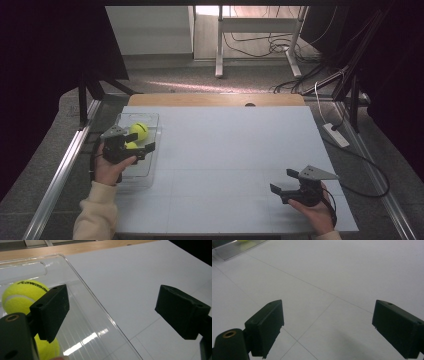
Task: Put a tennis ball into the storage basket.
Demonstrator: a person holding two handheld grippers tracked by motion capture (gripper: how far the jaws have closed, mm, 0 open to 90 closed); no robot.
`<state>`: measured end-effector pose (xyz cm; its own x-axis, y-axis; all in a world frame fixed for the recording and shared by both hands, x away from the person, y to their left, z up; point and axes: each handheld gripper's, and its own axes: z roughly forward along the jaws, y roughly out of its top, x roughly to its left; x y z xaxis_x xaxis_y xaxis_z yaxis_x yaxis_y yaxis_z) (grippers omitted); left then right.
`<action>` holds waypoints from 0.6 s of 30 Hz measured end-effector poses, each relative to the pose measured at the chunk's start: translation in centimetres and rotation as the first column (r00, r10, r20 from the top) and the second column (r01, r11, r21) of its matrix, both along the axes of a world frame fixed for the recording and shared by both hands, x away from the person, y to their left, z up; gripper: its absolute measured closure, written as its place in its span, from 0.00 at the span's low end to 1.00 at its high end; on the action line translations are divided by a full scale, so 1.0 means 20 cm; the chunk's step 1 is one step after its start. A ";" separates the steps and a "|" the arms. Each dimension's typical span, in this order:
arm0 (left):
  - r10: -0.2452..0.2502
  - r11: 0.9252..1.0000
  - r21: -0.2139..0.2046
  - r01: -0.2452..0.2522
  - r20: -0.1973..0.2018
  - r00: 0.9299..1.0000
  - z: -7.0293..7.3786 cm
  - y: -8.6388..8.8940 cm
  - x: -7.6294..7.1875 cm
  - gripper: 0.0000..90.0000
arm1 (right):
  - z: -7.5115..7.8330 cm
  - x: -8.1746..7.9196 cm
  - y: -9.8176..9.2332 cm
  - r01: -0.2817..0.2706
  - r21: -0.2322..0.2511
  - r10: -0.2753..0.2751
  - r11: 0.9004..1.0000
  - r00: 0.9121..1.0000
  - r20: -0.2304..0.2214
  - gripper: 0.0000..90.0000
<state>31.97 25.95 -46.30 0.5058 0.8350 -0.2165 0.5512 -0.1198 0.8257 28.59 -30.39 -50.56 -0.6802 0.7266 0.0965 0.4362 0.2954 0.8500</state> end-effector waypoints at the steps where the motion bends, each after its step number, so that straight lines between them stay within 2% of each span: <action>1: -0.005 1.000 -0.001 0.005 0.002 1.000 0.00 0.00 -0.01 0.14 | 0.00 0.00 0.00 0.001 -0.002 -0.001 1.000 1.000 0.001 0.11; 12: -0.085 0.996 0.018 0.084 0.017 0.996 -0.02 -0.06 -0.13 0.13 | 0.01 0.00 -0.01 0.019 0.011 -0.019 1.000 1.000 -0.004 0.11; 15: -0.104 0.995 0.004 0.104 0.025 0.994 -0.04 -0.06 -0.18 0.13 | 0.00 0.00 -0.01 0.015 0.010 -0.015 1.000 1.000 -0.004 0.11; 18: -0.110 0.994 0.012 0.110 0.030 0.993 -0.07 -0.07 -0.21 0.13 | 0.00 0.00 -0.01 0.012 0.007 -0.012 1.000 1.000 -0.004 0.11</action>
